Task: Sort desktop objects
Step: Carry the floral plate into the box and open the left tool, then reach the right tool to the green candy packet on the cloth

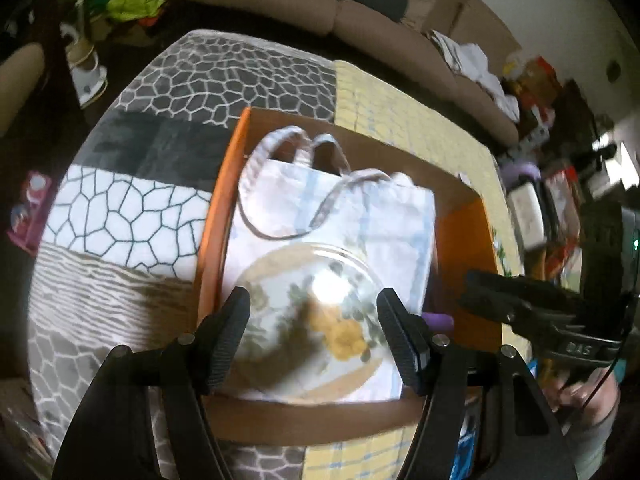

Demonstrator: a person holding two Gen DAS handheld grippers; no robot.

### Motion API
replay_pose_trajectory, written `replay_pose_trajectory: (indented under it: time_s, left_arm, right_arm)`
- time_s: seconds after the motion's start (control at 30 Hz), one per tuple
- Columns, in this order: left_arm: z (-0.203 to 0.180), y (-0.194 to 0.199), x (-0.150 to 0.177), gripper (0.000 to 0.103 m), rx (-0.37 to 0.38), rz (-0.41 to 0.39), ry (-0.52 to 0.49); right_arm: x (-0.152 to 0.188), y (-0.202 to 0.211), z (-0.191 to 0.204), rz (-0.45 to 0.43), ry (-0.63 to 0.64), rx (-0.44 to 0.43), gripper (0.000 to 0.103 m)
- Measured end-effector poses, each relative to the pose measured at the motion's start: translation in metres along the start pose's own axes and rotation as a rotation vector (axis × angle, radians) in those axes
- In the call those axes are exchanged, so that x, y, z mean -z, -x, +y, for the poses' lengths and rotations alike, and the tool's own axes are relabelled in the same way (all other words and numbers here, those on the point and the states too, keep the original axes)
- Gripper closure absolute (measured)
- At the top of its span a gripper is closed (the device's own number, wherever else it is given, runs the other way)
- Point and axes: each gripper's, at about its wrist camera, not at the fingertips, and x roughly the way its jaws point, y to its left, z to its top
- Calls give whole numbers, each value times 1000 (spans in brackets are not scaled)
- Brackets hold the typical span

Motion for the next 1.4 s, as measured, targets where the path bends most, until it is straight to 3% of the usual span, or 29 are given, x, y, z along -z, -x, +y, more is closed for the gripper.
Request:
replay_pose_trajectory:
  time_s: [0.1,0.17,0.23,0.3,0.43,0.77,0.87,1.0,1.2,1.3,1.4]
  left_arm:
    - [-9,6,4,31,-10,-5,-21]
    - [-20,7,8,16,-15,-9,-54]
    - [-39,8,13,10,-28,-18,-90]
    - [-59,6,17,10,-8,-13,-112]
    - [-104,-4,20,0,42,1,-164]
    - [-228,-46,6,0,107,11,-281]
    - [-265,-70,-4,0,123,43,-294]
    - [-307,-112,-21,0,161,92,-276]
    - [-340,-177,-40,0,160,143,-243]
    - [-350,-210,-46,0,167,174,-211]
    - [-352,-240,-51,0,224,218,-130]
  right_arm:
    - [14,12,0,3,20,-8,50]
    - [21,22,-2,-14,20,-14,47]
    - [28,33,-7,-34,19,4,24]
    - [36,46,-20,-55,1,21,15]
    - [48,83,-60,-101,-45,83,10]
    - [77,175,-195,-181,-166,302,10]
    - [80,176,-232,-178,-149,358,11]
    - [77,155,-260,-133,-100,426,31]
    - [63,114,-284,-66,-24,517,41]
    - [61,100,-297,-46,-44,532,48]
    - [64,93,-313,-57,-96,502,51]
